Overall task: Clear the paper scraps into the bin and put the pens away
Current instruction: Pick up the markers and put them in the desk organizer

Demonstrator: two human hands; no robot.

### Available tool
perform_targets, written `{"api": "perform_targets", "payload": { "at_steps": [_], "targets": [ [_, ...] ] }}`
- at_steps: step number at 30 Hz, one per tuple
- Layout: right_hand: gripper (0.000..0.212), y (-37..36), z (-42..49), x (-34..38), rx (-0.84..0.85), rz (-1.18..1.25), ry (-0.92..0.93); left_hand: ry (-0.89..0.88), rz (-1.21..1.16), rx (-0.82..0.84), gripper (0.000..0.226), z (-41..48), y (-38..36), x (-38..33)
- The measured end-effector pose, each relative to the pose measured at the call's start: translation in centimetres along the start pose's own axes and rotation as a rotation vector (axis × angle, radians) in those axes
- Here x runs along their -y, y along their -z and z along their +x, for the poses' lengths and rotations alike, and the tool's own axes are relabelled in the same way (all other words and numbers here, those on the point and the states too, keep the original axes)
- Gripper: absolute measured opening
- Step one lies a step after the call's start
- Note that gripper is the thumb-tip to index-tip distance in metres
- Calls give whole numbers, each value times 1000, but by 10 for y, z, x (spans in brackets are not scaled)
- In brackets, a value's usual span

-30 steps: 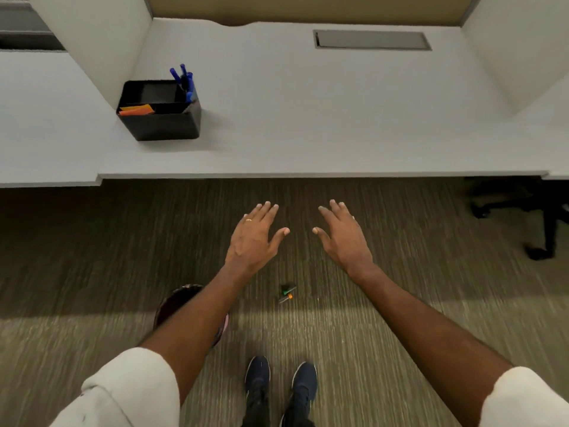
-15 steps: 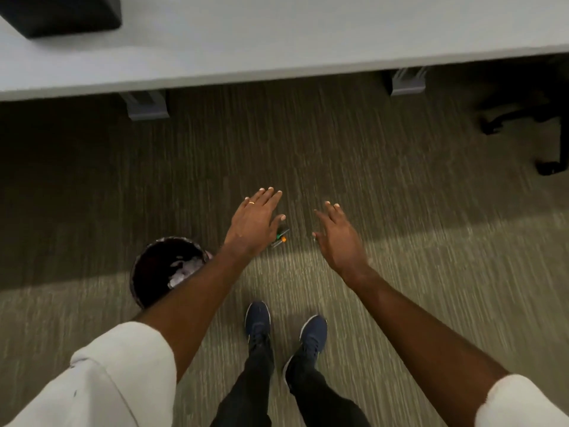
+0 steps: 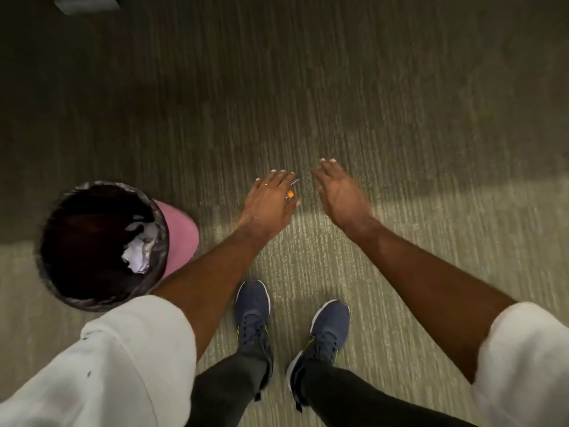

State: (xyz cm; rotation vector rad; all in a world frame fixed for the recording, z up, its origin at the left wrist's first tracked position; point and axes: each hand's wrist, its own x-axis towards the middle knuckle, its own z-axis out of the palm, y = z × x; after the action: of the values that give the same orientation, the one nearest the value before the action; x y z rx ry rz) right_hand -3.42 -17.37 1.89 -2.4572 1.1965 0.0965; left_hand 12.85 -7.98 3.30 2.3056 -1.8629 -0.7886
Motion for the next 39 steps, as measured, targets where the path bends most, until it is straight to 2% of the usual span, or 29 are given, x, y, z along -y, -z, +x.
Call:
{"api": "perform_targets", "payload": {
  "at_steps": [5, 11, 14, 17, 23, 26, 29, 31, 34, 36, 39],
  "targets": [
    [64, -81, 35, -24, 22, -1, 42, 64, -39, -11, 55, 37, -89, 28],
    [62, -155, 74, -52, 41, -35, 147, 119, -73, -5, 32, 79, -168, 58],
    [63, -174, 88, -57, 42, -50, 215, 133, -108, -19, 43, 92, -193, 72],
    [50, -189, 99, -56, 41, -18, 246, 114, -102, -67, 50, 101, -205, 83],
    [47, -206, 116, -48, 50, -40, 193, 83, -208, -110, 44, 98, -202, 90],
    [49, -215, 106, -43, 54, -17, 134, 123, -321, -129, 52, 88, -192, 95],
    [41, -215, 97, -35, 37, 85, -23, 232, -431, -168, 60, 77, -178, 100],
    [33, -205, 96, -26, 49, 155, -148, 305, -516, -179, 57, 72, -166, 102],
    [28, -176, 94, -6, 83, 303, -255, 299, -676, -242, 53, 69, -143, 107],
    [28, -151, 86, 13, 58, 401, -239, 278, -710, -278, 62, 62, -117, 101],
    [52, -102, 74, 44, -20, 445, -115, 218, -750, -368, 60, 45, -67, 84]
  ]
}}
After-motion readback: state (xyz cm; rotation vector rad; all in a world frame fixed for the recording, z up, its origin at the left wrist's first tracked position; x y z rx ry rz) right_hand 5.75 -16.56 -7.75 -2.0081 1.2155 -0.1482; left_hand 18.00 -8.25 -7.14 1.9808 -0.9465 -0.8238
